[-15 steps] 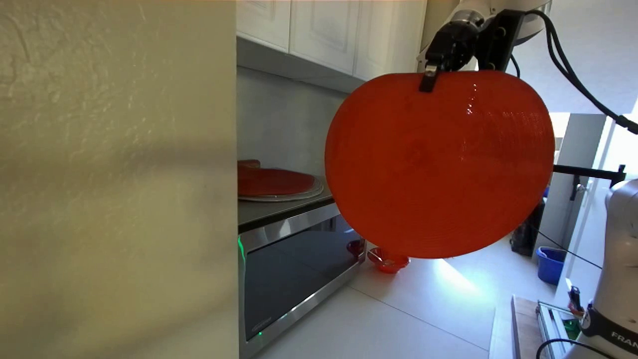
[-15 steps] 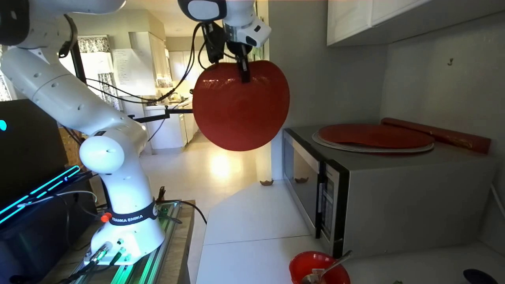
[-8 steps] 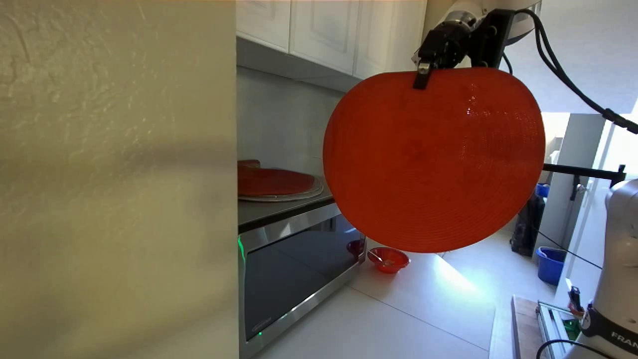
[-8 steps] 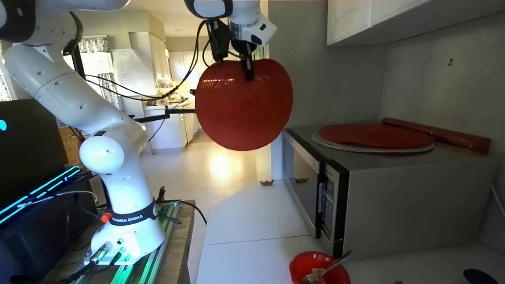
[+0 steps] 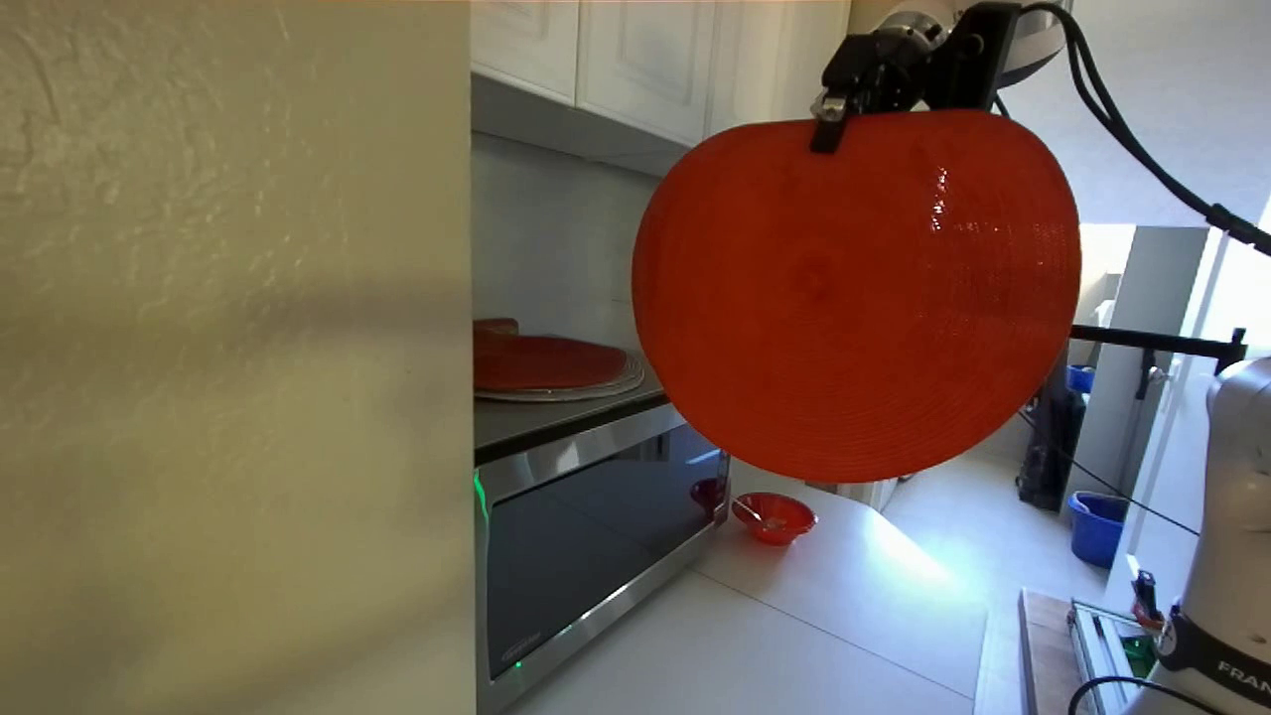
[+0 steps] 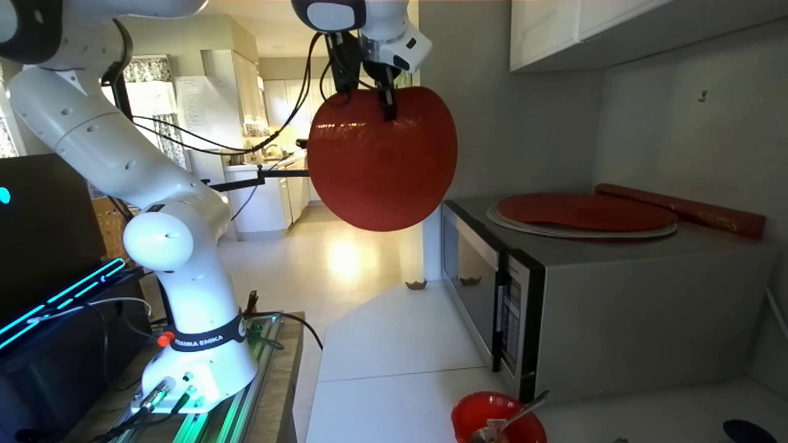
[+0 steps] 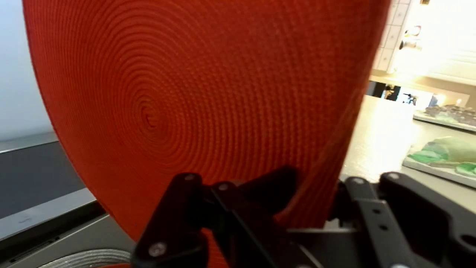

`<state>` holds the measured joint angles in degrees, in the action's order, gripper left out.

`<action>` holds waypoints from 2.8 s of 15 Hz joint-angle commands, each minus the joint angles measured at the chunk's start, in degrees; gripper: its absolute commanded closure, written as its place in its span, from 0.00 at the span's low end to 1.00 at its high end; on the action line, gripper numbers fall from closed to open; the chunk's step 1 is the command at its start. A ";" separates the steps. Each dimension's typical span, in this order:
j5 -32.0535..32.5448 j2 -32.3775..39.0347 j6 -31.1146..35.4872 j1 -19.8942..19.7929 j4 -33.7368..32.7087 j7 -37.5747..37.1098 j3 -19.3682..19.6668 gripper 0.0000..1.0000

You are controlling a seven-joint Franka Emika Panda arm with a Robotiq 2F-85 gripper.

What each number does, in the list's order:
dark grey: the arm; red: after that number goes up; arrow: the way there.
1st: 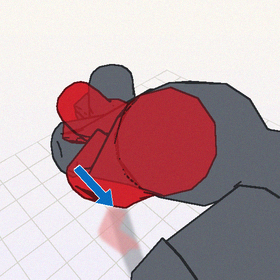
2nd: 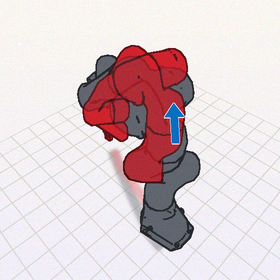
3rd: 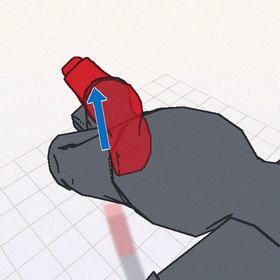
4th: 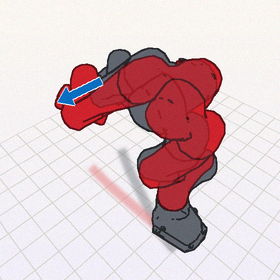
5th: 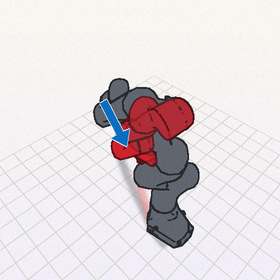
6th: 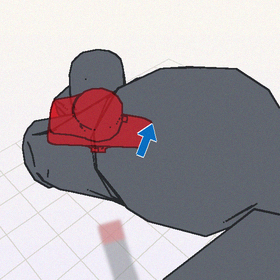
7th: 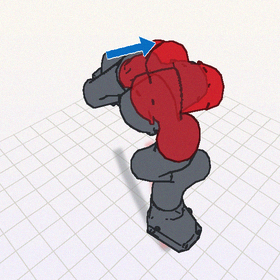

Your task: Put the orange object on the microwave

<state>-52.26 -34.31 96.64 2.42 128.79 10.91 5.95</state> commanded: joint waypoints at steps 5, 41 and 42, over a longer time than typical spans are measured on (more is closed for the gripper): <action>-18.74 8.53 12.17 0.08 -6.95 2.09 -6.33 1.00; -69.95 36.47 40.43 1.46 -23.28 48.62 -10.26 1.00; -73.20 37.60 40.24 1.90 -23.58 51.64 -10.65 1.00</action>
<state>-117.25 -0.39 135.46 3.09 107.55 54.69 -3.60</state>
